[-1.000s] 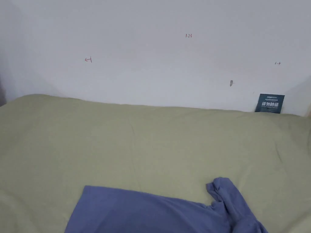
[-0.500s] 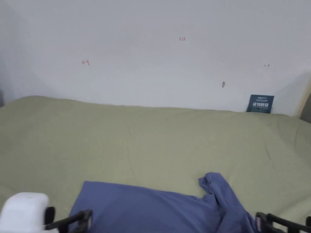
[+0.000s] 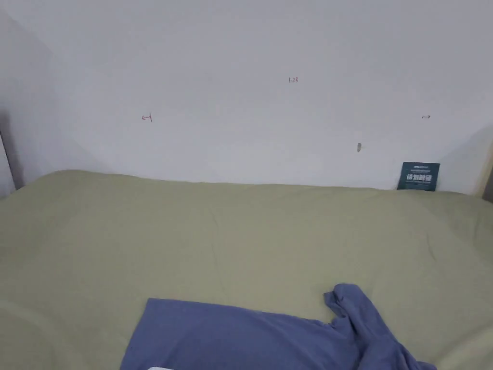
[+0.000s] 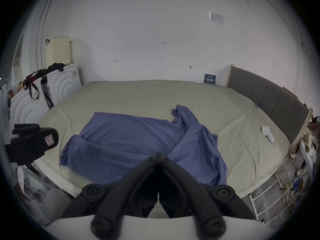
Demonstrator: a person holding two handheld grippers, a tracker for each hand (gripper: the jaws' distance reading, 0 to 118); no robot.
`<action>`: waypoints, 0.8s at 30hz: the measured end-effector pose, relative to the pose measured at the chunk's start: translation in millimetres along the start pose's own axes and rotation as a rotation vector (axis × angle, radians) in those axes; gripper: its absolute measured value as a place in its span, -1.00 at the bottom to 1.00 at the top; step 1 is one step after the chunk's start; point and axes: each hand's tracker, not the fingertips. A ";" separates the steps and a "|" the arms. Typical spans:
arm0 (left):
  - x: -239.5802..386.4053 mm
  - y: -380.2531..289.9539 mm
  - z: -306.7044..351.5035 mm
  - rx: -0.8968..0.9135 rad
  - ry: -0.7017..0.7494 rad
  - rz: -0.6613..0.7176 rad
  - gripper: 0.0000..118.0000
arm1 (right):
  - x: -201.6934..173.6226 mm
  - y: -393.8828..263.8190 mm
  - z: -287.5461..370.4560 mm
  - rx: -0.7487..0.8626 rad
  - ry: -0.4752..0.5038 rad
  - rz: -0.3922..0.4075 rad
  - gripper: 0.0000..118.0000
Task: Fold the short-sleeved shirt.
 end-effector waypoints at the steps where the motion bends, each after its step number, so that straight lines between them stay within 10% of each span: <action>1: -8.4 7.1 -5.2 0.004 -0.003 0.004 -1.00 | 3.2 2.2 -0.9 0.004 0.001 -0.002 -0.97; 8: -117.4 115.2 -110.9 -0.103 -0.012 0.003 -0.98 | 41.6 33.6 -14.4 0.032 -0.025 -0.050 -0.97; 11: -160.6 159.9 -180.2 -0.297 -0.022 -0.017 -0.55 | 60.7 47.8 -28.4 0.023 -0.063 -0.062 -0.97; 14: -194.3 174.3 -244.3 -0.443 -0.045 0.027 0.40 | 79.9 59.6 -44.2 0.010 -0.086 -0.094 -0.97; 24: -207.3 142.3 -345.8 -0.562 -0.029 0.153 0.41 | 112.3 66.7 -84.6 -0.053 -0.118 -0.146 -0.96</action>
